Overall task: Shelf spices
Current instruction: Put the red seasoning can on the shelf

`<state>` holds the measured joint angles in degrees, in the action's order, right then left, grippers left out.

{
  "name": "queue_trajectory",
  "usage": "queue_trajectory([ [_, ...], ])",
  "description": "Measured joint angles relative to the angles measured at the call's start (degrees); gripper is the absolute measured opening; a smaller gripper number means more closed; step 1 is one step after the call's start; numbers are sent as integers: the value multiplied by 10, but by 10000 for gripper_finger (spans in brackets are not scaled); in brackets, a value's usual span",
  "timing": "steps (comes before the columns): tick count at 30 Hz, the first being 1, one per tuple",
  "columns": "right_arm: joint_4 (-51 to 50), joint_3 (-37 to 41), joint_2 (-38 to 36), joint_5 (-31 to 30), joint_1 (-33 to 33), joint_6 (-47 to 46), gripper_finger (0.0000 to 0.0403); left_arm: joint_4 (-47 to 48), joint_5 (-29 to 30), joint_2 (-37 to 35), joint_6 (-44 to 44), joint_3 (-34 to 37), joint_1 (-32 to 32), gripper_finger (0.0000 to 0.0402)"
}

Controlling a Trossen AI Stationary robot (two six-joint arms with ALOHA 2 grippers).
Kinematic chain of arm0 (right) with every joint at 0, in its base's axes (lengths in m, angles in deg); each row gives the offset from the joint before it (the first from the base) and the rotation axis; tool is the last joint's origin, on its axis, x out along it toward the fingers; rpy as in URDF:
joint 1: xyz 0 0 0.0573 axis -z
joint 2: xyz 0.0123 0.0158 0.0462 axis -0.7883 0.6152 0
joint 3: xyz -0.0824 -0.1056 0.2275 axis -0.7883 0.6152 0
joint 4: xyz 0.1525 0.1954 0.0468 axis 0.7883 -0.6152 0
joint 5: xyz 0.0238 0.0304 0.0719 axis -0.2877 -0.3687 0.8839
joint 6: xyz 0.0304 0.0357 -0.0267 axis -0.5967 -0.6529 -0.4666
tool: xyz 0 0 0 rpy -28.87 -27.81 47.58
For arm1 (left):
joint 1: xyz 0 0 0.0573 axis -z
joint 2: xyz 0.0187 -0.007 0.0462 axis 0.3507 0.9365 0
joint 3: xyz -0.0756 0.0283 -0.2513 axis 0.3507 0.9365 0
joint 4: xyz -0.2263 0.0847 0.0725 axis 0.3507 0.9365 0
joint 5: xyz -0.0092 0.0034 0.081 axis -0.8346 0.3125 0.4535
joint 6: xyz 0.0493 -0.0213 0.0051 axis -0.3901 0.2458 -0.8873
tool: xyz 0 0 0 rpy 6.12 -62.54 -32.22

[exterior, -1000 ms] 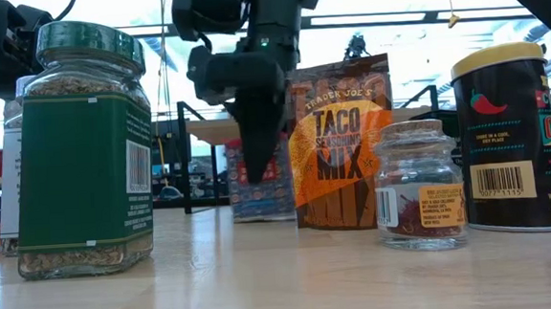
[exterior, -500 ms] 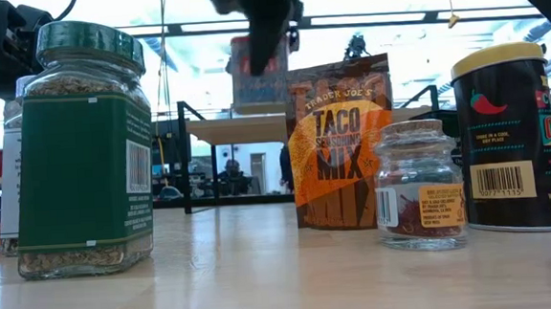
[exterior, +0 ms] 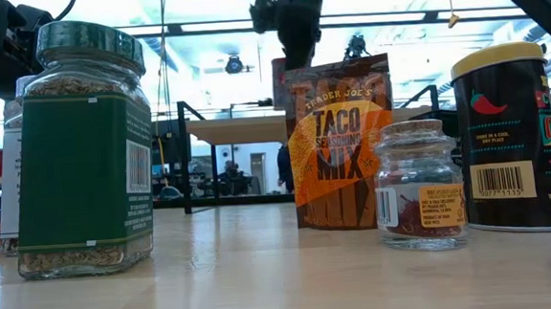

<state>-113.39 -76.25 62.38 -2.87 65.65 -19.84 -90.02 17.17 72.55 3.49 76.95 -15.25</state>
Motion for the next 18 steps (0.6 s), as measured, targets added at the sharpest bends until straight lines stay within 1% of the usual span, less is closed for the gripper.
queue_trajectory([
  [11,0,0,0,27,143,119,203,0,0,0,0,0,0,209],
  [16,0,0,0,85,188,147,203,0,0,0,0,0,0,209],
  [18,0,0,0,95,199,157,203,0,0,0,0,0,0,209],
])
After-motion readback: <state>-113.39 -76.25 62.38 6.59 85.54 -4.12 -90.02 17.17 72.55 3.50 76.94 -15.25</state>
